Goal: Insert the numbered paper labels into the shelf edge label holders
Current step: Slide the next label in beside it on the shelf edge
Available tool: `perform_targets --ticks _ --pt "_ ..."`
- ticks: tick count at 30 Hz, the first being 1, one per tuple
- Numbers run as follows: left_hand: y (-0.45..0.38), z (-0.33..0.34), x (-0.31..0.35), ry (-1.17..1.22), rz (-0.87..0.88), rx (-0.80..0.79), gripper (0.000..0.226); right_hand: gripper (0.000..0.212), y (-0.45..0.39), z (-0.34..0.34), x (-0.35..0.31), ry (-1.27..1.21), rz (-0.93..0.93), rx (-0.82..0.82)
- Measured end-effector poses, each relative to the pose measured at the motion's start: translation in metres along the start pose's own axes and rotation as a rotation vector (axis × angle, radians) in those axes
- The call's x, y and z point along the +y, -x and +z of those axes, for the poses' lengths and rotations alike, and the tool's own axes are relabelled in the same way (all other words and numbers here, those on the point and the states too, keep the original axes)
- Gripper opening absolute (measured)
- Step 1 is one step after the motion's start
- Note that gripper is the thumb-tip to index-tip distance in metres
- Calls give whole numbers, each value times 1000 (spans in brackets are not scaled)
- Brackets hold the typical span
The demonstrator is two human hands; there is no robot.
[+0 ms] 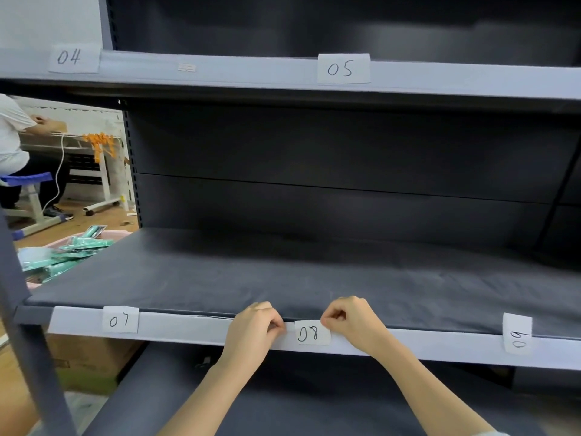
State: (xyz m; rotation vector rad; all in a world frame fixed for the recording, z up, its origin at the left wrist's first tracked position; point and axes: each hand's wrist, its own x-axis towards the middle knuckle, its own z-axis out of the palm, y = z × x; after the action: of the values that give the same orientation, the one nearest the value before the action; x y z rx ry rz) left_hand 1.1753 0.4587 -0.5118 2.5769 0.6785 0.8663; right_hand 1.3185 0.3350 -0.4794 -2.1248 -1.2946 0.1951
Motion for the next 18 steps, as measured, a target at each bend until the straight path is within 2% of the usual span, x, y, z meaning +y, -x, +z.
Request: perform_targets --ticks 2,18 --pt "0 -1 0 -4 0 -1 10 15 -1 -1 0 14 -13 -8" --pt "1 1 0 14 -13 37 11 16 -8 -2 -2 25 42 -82"
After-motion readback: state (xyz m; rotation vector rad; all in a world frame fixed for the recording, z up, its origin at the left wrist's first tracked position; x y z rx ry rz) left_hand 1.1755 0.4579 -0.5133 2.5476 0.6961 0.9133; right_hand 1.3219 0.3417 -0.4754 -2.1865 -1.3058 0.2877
